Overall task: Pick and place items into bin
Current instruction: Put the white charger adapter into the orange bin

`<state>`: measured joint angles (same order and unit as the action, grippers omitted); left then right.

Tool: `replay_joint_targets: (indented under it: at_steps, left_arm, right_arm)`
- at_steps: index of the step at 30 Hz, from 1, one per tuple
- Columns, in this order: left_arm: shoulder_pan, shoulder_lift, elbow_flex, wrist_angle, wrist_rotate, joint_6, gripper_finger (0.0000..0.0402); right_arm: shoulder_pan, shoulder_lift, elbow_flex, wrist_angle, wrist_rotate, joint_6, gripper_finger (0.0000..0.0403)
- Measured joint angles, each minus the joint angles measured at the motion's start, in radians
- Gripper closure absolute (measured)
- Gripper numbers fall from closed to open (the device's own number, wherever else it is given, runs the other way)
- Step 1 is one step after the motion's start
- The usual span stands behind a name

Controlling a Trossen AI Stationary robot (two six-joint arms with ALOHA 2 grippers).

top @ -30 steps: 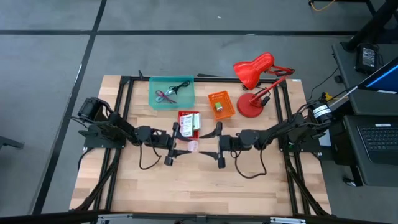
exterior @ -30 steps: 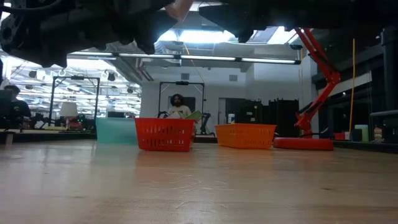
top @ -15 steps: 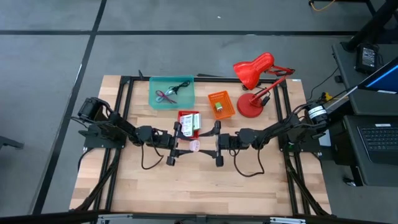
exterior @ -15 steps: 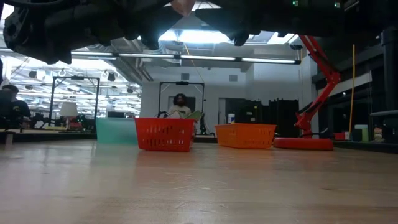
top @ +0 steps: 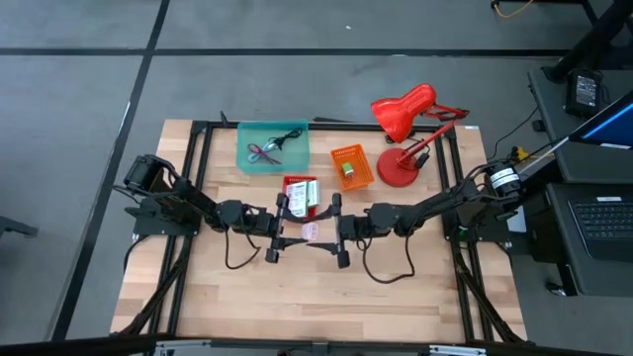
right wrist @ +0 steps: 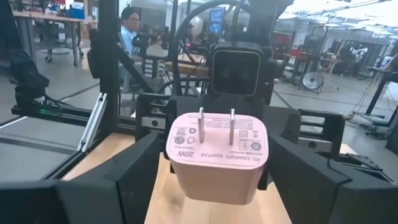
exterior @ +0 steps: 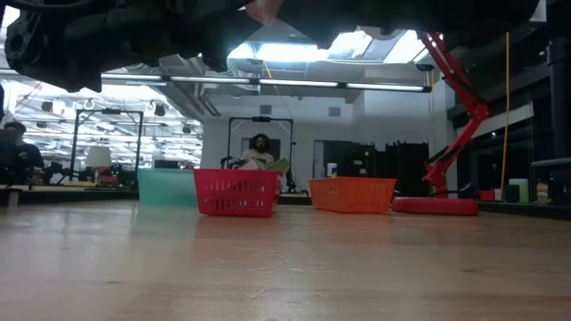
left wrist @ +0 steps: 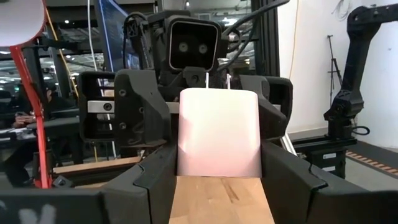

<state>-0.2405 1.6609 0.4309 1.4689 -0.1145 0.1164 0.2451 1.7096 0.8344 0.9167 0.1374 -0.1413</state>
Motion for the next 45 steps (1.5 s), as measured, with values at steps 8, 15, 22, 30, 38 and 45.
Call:
replay_joint_targets:
  at_steps: [8,15,22,30,38,45]
  left_arm:
    - [0.0,0.001,0.0,0.012,0.002,0.002,0.0213]
    - [0.0,0.001,0.0,0.023,0.006,0.004,0.0213]
    - [0.0,0.001,-0.002,0.024,-0.006,0.004,0.0213]
    - [-0.002,0.001,-0.002,-0.005,-0.036,0.006,0.0162]
    - [-0.015,0.0,-0.017,-0.008,-0.077,0.034,0.016]
    - [-0.016,-0.015,-0.082,0.092,-0.114,0.032,0.0159]
  right_arm:
    - [0.0,-0.001,0.003,-0.01,0.0,0.0,0.013]
    - [0.0,-0.002,0.003,-0.012,0.001,0.0,0.0172]
    - [0.0,-0.004,0.003,-0.014,0.012,-0.011,0.023]
    - [0.0,-0.002,0.002,-0.028,0.004,0.006,0.0235]
    - [0.0,0.0,0.001,-0.04,0.003,0.006,0.0235]
    - [-0.005,0.001,0.0,-0.066,0.016,0.005,0.0235]
